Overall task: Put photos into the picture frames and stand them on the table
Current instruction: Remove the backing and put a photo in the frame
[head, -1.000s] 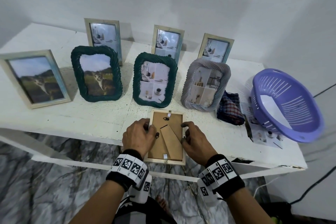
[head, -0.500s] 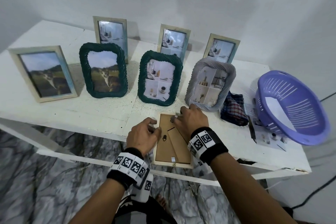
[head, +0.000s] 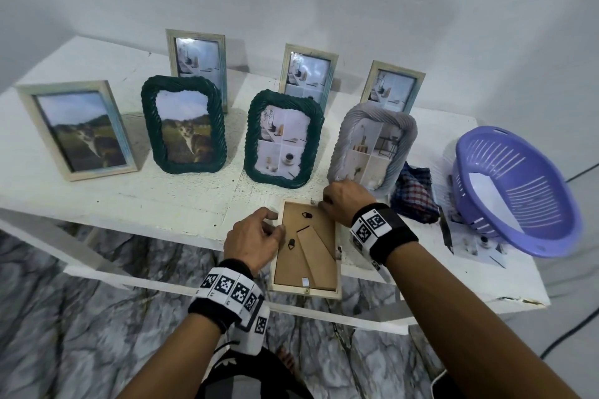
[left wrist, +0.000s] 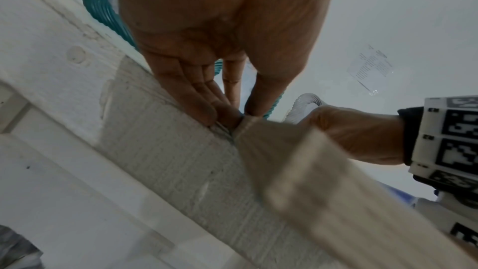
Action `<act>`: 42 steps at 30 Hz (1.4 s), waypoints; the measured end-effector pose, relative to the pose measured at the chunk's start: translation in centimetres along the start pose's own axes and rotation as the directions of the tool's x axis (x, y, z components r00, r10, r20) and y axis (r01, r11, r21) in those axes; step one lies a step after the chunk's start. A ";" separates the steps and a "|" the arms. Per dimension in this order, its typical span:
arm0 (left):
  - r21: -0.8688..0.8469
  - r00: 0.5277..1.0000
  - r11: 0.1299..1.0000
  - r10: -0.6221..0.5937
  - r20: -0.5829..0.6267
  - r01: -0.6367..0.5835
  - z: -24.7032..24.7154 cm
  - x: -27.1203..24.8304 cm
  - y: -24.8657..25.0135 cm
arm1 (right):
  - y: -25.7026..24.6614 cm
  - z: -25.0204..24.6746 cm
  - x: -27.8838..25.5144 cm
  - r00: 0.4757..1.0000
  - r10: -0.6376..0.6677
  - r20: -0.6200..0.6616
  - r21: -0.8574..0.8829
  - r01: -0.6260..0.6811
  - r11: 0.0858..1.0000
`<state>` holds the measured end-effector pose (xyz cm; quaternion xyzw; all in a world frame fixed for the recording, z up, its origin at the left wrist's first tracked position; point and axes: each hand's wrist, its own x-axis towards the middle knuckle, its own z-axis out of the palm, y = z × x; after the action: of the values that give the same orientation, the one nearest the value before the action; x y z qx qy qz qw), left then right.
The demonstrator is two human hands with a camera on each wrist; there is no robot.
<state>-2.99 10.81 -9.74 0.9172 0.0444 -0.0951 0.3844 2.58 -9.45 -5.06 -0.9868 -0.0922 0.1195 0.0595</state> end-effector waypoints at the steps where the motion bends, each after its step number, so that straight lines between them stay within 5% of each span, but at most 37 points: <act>1: -0.005 1.000 1.000 0.005 -0.001 -0.005 0.0 0.0 0.1 | 0.2 -0.1 0.1 1.000 0.005 0.008 0.025 -0.005 1.000; 9: -0.029 0.999 1.000 0.011 0.037 -0.010 -0.5 0.6 0.1 | 0.7 0.2 -0.2 0.985 0.168 -0.036 0.279 -0.152 0.948; 17: -0.051 0.999 0.999 0.018 0.026 -0.017 -0.4 0.7 0.3 | -3.2 3.6 -9.4 0.921 -0.034 -0.388 0.174 0.110 0.979; 20: -0.043 1.000 0.999 0.013 0.026 -0.012 -0.4 0.8 0.4 | -4.6 5.1 -12.7 0.923 -0.096 -0.372 0.082 0.136 0.987; 26: -0.011 1.000 1.000 0.014 0.001 -0.014 -0.3 0.7 0.6 | -6.6 7.5 -14.9 0.940 0.014 -0.341 -0.024 -0.024 0.999; 33: -0.004 1.000 1.000 0.000 -0.001 0.000 -0.1 0.9 0.6 | -7.7 8.8 -14.6 0.912 0.126 -0.390 0.151 -0.071 0.986; 42: -0.008 1.000 1.000 0.009 0.001 -0.009 -0.2 1.2 0.6 | -6.3 9.0 -14.4 0.911 -0.097 -0.401 0.023 0.116 0.993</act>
<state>-1.68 10.55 -9.50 0.9159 0.0405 -0.0936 0.3883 -14.46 -5.23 -9.64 -0.9822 -0.1291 -0.0858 0.1064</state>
